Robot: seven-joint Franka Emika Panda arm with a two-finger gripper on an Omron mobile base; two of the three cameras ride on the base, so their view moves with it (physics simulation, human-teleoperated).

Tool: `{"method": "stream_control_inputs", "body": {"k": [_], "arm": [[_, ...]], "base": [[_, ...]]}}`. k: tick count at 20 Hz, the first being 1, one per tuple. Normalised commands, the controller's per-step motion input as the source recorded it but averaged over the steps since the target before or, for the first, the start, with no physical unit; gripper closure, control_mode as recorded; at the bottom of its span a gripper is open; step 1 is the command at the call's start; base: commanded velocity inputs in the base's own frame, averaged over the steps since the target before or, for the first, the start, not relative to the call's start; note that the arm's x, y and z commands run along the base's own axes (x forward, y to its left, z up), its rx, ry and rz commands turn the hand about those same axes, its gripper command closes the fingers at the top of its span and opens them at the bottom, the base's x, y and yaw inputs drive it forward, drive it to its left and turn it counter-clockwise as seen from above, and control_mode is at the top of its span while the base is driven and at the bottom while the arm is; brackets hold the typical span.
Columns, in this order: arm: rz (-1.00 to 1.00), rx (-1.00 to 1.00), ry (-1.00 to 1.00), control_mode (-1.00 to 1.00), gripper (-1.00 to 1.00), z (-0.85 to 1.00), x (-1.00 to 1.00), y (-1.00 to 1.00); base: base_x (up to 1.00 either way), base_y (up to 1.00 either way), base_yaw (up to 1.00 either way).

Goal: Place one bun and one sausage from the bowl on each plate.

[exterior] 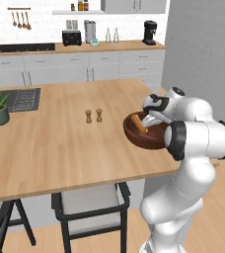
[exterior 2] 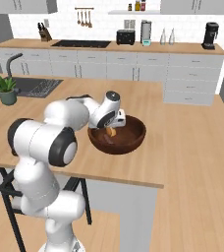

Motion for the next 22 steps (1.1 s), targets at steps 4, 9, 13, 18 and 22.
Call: {"method": "stream_control_inputs", "body": {"k": [4,9,13,18,22], "arm": [[0.00,-0.02,0.00,-1.00,-1.00,-0.14,0.45,0.14],[0.00,-0.05,0.03,-1.00,-1.00,-0.37,0.47,0.13],[0.00,-0.04,0.01,-1.00,-1.00,-0.31,0.50,0.04],[0.00,-0.03,0.01,-1.00,-1.00,-0.24,0.59,0.00],[0.00,-0.01,0.03,-1.00,-1.00,-0.32,0.53,0.00]], "base": [[0.00,0.00,0.00],[0.00,0.00,0.00],[0.00,0.00,0.00],[0.00,0.00,0.00],[0.00,0.00,0.00]]}}
